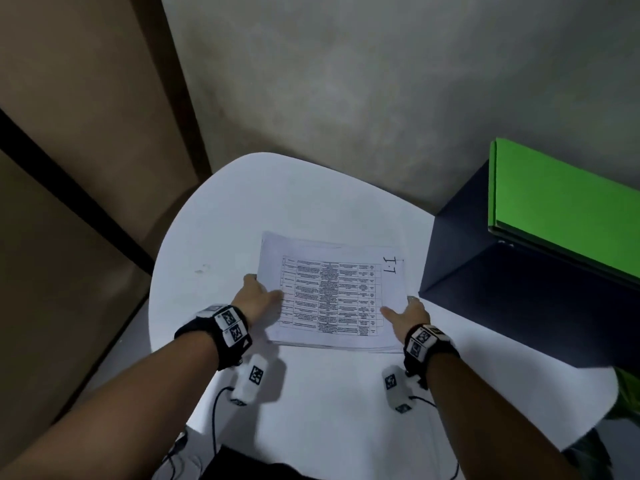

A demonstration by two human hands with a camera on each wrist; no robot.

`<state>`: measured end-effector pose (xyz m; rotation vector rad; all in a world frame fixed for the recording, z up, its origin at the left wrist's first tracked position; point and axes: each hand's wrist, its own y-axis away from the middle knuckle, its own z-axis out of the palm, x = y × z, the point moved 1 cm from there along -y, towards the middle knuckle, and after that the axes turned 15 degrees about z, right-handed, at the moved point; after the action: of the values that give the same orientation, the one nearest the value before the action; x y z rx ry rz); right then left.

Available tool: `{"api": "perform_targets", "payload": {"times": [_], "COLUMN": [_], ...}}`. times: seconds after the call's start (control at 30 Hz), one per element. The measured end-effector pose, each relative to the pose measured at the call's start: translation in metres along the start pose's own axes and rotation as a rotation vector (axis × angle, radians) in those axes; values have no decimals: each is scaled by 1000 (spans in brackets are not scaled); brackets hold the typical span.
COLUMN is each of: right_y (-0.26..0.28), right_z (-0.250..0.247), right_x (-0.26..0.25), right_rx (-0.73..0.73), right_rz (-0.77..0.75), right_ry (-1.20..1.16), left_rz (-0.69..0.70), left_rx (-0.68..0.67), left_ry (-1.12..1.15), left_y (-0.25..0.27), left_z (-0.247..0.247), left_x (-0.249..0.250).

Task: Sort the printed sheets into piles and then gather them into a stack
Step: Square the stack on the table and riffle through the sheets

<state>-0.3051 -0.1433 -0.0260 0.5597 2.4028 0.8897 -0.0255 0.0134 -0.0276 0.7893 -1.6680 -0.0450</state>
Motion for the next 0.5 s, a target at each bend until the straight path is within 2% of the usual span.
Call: {"api": "perform_targets", "payload": {"times": [0.07,0.13,0.3,0.4,0.5], "right_y": [-7,-15,-1,25,49], "right_z": [0,-1,-13,-28,-39], "right_x": [-2,-4,-24,-37,-38], "right_rx": [-21,-48,-185,-171,-131], "right_rz": [-21,-67,-196,-301,-387], "right_ry": [-18,-105,-528,-704,-778], "left_rz": [17,117,334,448,519], "left_rx": [51,66,121,191,195], "left_ry": [-72,-81,132,246,205], "left_y": [2,0,5,11,19], "left_z": [1,-7,-31,-46,-55], "left_x": [6,10,39,65,75]}}
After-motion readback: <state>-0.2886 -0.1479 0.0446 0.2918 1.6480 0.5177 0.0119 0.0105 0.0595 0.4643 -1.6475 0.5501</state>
